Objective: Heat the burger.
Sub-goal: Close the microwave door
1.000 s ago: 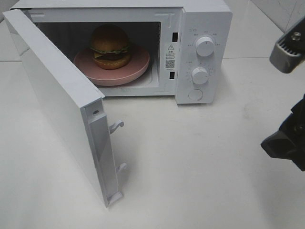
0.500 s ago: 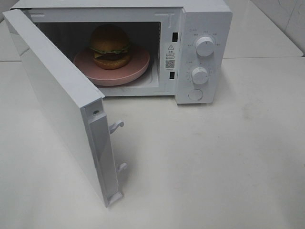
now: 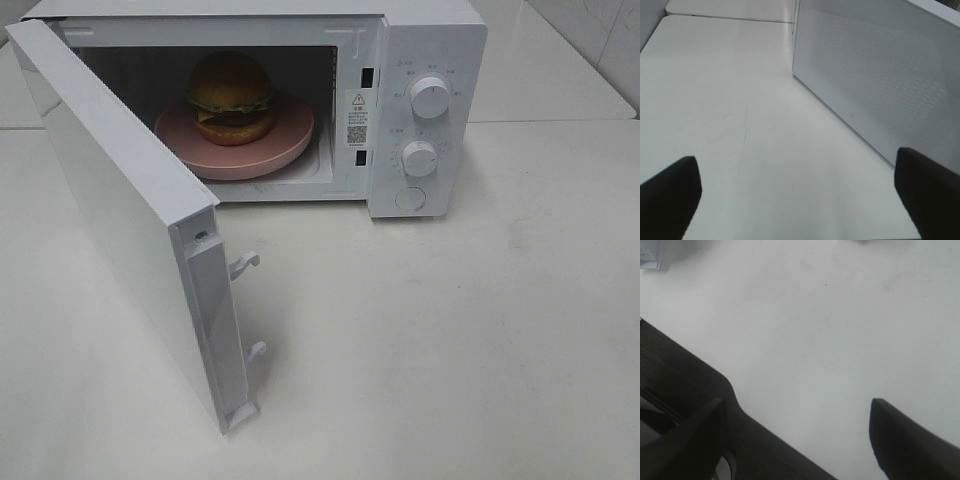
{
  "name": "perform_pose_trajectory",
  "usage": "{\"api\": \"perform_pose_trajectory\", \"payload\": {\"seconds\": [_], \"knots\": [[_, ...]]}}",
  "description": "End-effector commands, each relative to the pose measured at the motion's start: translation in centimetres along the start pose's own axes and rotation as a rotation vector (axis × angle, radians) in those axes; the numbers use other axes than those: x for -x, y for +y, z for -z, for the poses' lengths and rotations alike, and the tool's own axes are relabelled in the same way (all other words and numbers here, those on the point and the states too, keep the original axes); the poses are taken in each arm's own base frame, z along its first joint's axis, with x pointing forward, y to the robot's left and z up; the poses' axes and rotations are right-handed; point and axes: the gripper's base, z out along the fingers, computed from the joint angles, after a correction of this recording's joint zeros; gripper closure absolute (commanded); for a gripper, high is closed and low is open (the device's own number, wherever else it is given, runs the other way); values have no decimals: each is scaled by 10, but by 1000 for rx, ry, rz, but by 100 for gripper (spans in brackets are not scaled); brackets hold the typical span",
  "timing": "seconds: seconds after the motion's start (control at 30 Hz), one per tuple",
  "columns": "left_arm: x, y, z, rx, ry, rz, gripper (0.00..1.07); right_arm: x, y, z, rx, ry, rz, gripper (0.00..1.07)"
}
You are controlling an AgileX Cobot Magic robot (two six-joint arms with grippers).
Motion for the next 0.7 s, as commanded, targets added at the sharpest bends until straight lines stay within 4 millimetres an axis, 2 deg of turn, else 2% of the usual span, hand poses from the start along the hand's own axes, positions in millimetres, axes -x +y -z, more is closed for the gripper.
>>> {"api": "perform_pose_trajectory", "payload": {"seconds": [0.03, 0.3, 0.33, 0.43, 0.7], "knots": [[-1, 0, 2, -5, -15, 6, 8, -16, 0, -5, -7, -2, -28, 31], [-1, 0, 2, -5, -15, 6, 8, -36, 2, -22, -28, -22, -131, 31], [-1, 0, 2, -5, -15, 6, 8, -37, -1, -19, -56, -83, -172, 31], [-1, 0, 2, -5, -15, 6, 8, -38, -2, -17, -73, -113, -193, 31], [-1, 0, 2, -5, -15, 6, 8, -57, -2, -5, -197, -244, -352, 31]]}}
